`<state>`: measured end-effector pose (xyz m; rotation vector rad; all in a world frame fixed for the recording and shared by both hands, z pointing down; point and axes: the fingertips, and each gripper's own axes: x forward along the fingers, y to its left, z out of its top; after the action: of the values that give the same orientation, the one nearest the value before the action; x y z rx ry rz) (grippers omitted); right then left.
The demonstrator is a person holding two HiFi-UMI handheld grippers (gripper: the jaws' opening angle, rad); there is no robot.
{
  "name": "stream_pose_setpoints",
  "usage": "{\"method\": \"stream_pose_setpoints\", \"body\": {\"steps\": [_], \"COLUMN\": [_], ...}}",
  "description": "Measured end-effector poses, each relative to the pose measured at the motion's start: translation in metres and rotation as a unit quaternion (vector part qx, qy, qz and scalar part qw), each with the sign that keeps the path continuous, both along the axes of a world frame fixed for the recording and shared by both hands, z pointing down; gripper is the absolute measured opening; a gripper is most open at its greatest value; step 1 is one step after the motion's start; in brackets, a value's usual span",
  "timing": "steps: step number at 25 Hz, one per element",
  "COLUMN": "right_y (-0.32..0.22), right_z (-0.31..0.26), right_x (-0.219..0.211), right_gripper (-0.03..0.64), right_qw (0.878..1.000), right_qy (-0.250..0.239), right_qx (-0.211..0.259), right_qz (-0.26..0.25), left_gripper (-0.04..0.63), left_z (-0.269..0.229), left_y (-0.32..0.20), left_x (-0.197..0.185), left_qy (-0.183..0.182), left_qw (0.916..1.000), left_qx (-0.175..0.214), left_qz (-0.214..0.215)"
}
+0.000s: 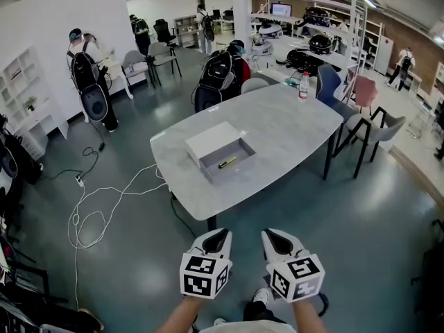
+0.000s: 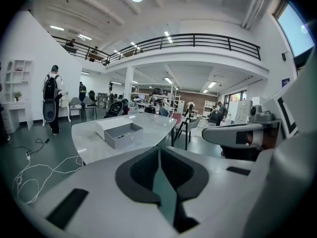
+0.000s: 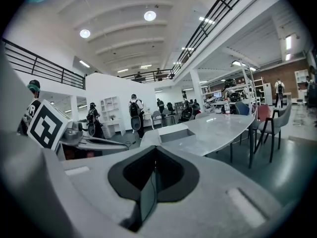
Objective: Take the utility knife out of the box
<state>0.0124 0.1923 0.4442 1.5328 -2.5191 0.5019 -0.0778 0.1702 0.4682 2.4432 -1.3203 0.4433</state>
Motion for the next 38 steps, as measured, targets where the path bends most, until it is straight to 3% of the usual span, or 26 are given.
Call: {"method": "stream_pose_setpoints", "body": {"steps": [22,38], "right_y": [-0.093,-0.132], "right_z": [0.005,0.003], "right_x": [0.072,0.086], "right_gripper": [0.005,0.005], "right_qw": [0.999,0.998], "right_qy": [-0.019,-0.02], "right_qx": [-0.015,-0.004], "right_qz": [-0.036,-0.059], "left_gripper": [0.023,0.023], "left_z": [0.008,0.008], "left_y": [-0.085,-0.124], "left_x": [0.074,0.08], "left_qy": [-0.007,-0.024], "left_qw": [0.9992,0.9979], "left_qx": [-0.024,-0.018], "left_qz": [-0.03,-0.057]}}
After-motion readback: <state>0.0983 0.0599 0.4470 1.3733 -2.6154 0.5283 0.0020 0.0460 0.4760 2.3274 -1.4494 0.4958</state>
